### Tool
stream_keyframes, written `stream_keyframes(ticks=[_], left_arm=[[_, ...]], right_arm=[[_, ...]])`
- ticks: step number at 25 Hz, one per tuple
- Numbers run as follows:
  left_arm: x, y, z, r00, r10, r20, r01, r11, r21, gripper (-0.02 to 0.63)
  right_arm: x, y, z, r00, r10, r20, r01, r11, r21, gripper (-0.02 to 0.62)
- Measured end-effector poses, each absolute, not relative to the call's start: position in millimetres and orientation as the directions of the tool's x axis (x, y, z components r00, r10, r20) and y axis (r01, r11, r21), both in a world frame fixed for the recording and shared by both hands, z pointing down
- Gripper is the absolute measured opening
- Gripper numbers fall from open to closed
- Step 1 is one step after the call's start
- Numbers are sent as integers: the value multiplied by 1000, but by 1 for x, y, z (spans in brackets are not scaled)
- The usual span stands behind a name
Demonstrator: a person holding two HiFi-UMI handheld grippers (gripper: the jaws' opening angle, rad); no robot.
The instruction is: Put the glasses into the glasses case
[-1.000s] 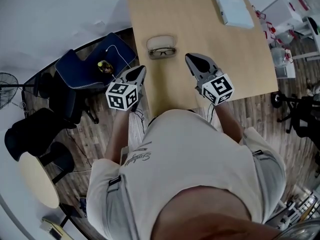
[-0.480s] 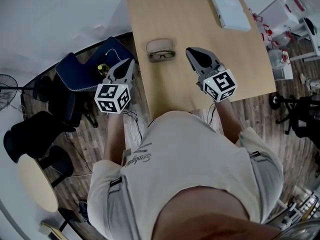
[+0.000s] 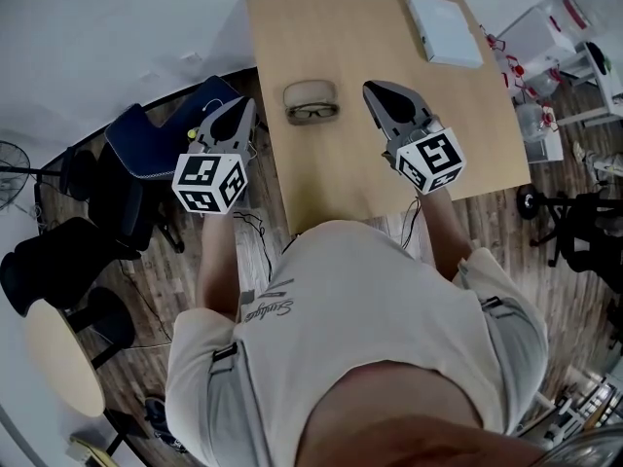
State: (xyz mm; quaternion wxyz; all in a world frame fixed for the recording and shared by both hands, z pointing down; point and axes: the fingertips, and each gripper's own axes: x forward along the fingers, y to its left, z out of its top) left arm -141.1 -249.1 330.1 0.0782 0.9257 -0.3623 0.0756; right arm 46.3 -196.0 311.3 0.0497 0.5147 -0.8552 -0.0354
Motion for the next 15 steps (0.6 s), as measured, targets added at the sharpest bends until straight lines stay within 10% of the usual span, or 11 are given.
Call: stream_keyframes(ticks=[15], left_arm=[[-140, -239, 325, 723, -663, 194, -683, -728, 59, 15]], right_arm=[[34, -182, 316, -476, -878, 50, -874, 478, 84, -5]])
